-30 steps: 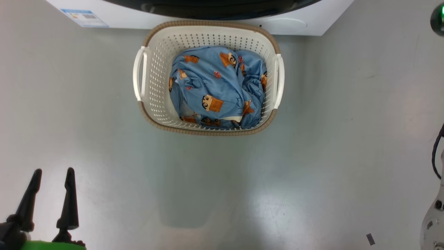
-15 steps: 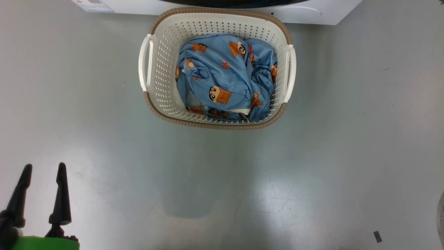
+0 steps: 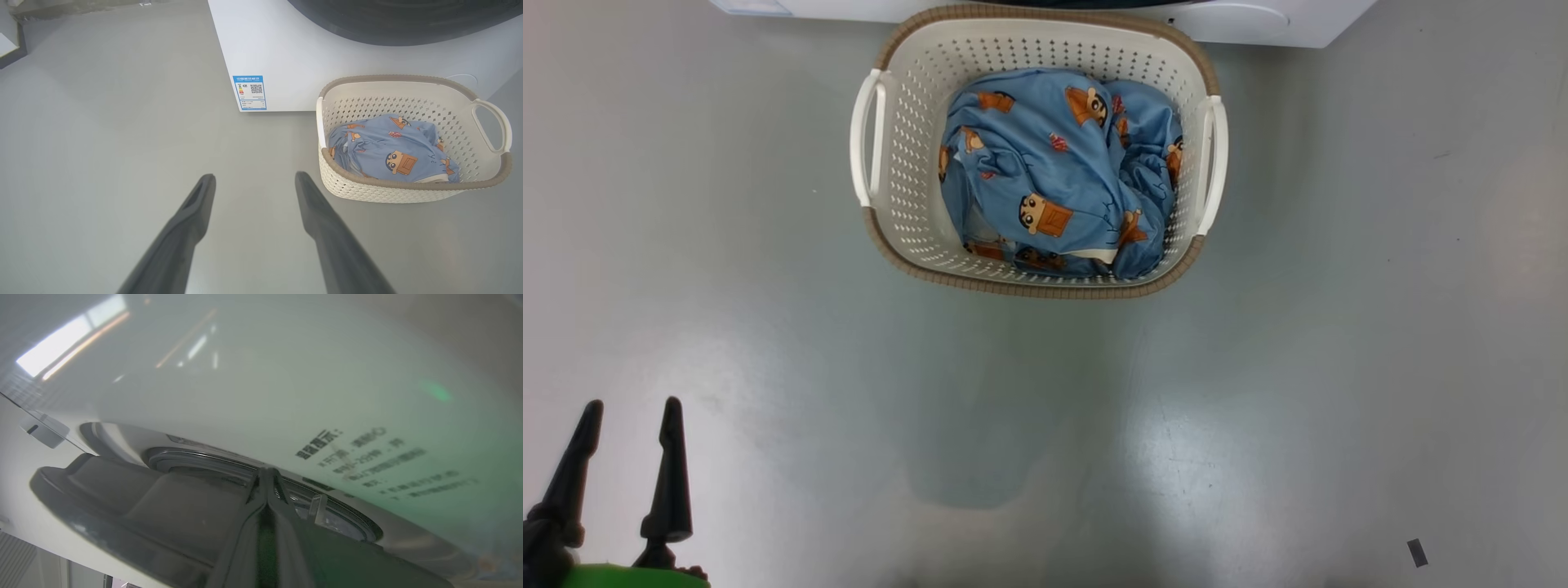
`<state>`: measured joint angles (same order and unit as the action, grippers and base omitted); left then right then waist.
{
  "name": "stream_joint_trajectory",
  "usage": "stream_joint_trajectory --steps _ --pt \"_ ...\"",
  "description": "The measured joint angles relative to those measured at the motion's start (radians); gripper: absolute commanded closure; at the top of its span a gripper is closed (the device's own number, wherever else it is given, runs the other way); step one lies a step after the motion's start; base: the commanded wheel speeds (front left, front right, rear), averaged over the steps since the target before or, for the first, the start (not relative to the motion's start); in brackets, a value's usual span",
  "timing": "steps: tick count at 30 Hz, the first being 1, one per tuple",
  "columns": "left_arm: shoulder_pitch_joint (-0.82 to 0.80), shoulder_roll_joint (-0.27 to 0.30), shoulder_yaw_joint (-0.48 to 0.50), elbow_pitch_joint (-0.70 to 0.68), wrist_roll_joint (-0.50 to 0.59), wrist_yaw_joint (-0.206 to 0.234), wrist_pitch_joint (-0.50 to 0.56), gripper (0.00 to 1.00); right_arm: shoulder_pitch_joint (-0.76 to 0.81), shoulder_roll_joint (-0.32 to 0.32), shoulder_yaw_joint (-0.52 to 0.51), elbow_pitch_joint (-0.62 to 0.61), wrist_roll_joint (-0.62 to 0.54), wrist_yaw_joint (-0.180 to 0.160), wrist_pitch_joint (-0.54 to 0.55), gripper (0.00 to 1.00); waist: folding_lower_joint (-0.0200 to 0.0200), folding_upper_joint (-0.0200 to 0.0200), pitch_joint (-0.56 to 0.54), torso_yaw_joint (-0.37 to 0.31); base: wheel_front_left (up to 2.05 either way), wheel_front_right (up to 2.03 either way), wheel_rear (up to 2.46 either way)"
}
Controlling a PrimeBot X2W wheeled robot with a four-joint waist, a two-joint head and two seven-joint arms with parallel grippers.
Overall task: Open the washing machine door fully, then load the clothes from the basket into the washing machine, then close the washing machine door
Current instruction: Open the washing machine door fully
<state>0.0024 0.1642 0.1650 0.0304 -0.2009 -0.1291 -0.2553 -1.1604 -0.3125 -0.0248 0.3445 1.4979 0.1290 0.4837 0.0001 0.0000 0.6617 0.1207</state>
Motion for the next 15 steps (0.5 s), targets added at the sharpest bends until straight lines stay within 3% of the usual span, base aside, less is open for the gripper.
stream_joint_trajectory --steps 15 --pt "-0.001 -0.002 0.002 -0.006 0.000 0.000 0.000 0.00 -0.050 -0.035 0.039 0.042 -0.010 0.000 0.025 1.00 -0.0001 0.0000 0.006 0.005 0.00 0.00 0.00"
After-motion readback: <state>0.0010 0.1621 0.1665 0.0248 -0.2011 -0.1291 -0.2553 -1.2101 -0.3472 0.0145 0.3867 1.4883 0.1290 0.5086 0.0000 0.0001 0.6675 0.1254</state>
